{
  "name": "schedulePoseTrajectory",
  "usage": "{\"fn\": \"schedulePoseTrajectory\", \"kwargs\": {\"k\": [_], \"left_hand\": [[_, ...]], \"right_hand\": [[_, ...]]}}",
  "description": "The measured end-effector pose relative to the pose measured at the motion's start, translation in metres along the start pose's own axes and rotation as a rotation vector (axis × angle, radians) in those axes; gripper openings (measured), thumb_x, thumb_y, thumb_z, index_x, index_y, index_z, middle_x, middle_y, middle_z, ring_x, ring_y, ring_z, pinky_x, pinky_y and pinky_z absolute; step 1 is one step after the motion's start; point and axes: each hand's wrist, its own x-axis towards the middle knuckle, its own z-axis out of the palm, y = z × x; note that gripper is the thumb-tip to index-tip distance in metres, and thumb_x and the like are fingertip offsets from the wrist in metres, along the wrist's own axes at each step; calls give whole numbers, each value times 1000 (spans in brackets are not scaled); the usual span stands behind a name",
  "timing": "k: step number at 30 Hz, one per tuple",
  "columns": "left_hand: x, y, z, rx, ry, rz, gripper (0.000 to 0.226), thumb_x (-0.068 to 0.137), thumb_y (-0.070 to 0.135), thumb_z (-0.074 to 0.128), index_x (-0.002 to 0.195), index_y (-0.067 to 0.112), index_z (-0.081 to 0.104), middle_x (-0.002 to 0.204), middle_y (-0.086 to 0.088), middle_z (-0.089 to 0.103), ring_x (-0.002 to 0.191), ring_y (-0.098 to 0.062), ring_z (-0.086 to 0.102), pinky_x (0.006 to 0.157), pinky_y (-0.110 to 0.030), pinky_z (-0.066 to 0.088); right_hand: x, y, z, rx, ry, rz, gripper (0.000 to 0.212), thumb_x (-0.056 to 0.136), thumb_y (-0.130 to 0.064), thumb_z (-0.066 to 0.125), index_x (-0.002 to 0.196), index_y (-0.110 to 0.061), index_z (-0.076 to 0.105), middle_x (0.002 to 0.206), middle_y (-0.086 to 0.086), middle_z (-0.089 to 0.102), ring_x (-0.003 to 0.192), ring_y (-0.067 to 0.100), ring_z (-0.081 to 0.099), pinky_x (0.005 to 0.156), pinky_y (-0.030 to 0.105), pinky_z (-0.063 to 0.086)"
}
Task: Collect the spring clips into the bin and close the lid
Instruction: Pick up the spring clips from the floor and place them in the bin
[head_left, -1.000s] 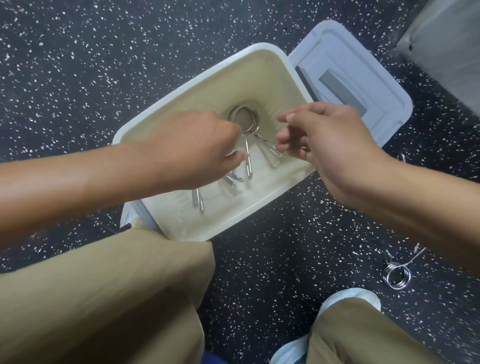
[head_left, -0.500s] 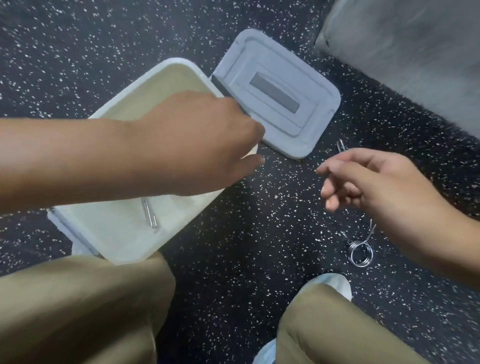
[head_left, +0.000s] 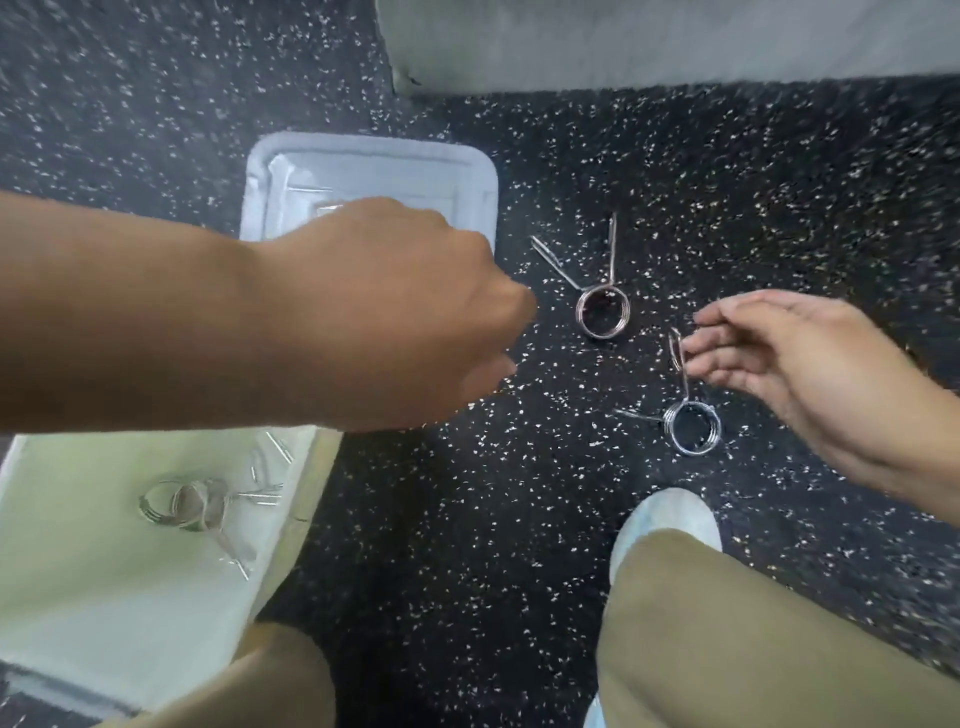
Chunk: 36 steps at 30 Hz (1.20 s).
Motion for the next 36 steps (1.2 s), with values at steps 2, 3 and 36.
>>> {"fn": "schedulePoseTrajectory", "kwargs": {"k": [2,3,36], "left_hand": [[18,7,-2,11,-26,30,38,99,52,27,88,20,42,73,-1,54,62,-27,55,55,-31,45],[28,11,-2,16,-33,35,37,99,52,27,88,19,41,72,0,52,62,-27,53,54,-31,42],[159,17,90,-194,123,-103,26,88,19,58,111,6,59,112,-13,56,97,-34,61,66,-42,51]], "right_hand": [[2,6,-10,11,12,-1,21,101,-11,50,95,-5,69,84,16,76,73,25,71,75,35,54],[2,7,-14,13,25,-2,21,101,-11,50,93,-6,69,81,15,76,76,27,71,77,35,55],[34,109,-4,-755,39,-38,29,90,-10,43,90,-17,72,68,0,68,57,19,61,59,32,54]]}}
